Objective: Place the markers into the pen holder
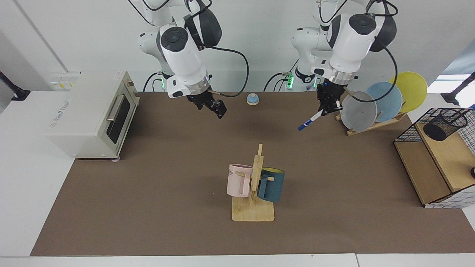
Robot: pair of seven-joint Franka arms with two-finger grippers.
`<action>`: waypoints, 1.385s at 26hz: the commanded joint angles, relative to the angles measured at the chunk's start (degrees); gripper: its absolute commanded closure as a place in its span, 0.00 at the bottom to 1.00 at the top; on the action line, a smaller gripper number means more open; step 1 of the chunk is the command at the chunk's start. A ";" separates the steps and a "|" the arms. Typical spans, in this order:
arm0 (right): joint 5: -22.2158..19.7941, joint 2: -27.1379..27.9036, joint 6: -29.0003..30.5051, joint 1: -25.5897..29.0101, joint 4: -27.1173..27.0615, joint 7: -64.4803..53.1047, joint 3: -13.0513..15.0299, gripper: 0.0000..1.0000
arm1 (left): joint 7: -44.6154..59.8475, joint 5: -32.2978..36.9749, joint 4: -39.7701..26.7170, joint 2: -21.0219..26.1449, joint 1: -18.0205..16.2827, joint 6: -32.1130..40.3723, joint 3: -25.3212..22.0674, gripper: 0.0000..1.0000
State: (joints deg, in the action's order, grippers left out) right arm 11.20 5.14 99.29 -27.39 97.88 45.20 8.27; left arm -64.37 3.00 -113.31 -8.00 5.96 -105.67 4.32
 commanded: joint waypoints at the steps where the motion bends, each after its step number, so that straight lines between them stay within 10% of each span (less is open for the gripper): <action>1: -3.45 -3.56 -1.81 6.55 0.65 -18.17 -0.63 0.00 | -7.58 7.01 4.83 2.28 -8.14 1.95 0.51 1.00; 13: -11.63 -9.80 -4.63 12.36 -0.06 -45.37 -0.36 0.00 | -15.08 14.31 15.56 4.31 -21.16 7.40 0.51 1.00; 36: -10.84 -11.91 -7.61 13.33 0.47 -49.14 0.69 0.00 | -32.92 34.27 28.92 14.14 -27.59 7.23 1.13 1.00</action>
State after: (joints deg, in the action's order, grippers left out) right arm 0.91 -5.36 94.13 -15.02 97.65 0.67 9.26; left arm -94.88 34.50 -89.71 0.78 -20.91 -99.04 4.22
